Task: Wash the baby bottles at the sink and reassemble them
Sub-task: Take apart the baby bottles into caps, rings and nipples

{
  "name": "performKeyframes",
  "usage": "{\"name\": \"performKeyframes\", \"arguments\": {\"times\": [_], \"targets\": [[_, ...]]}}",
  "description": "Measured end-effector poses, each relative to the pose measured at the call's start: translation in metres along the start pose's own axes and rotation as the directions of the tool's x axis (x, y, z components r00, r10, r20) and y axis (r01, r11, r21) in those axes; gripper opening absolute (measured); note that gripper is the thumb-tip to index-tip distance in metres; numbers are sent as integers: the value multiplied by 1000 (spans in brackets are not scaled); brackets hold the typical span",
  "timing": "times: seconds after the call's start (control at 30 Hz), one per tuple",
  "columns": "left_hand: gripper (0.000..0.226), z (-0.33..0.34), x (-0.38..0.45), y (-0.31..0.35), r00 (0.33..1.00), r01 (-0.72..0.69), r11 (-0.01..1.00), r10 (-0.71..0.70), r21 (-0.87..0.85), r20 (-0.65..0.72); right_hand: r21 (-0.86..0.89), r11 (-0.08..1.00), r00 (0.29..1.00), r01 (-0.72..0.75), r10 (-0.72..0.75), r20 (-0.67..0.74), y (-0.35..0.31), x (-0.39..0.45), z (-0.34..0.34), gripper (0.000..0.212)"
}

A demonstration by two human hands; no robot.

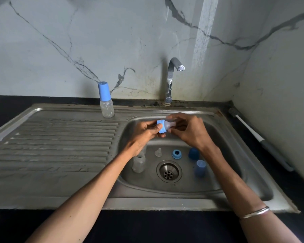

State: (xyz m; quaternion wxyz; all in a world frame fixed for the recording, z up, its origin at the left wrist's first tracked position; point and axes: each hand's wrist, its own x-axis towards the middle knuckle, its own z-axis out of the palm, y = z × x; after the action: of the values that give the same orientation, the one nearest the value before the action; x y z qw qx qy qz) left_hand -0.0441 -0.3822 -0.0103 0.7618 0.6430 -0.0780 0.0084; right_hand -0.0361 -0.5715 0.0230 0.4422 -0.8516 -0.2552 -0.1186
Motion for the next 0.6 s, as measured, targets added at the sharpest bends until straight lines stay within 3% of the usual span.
{"name": "performKeyframes", "arguments": {"times": [0.2, 0.5, 0.6], "targets": [[20, 0, -1, 2, 998, 69, 990, -68, -121, 9, 6, 1000, 1000, -2, 2, 11, 1, -1, 0, 35], [23, 6, -3, 4, 991, 132, 969, -126, -207, 43, 266, 958, 991, -104, 123, -57, 5, -8, 5, 16], [26, 9, -4, 2, 993, 114, 974, -113, -193, 15, 280, 948, 986, -149, 164, -29, 4, -9, 8, 14]]}}
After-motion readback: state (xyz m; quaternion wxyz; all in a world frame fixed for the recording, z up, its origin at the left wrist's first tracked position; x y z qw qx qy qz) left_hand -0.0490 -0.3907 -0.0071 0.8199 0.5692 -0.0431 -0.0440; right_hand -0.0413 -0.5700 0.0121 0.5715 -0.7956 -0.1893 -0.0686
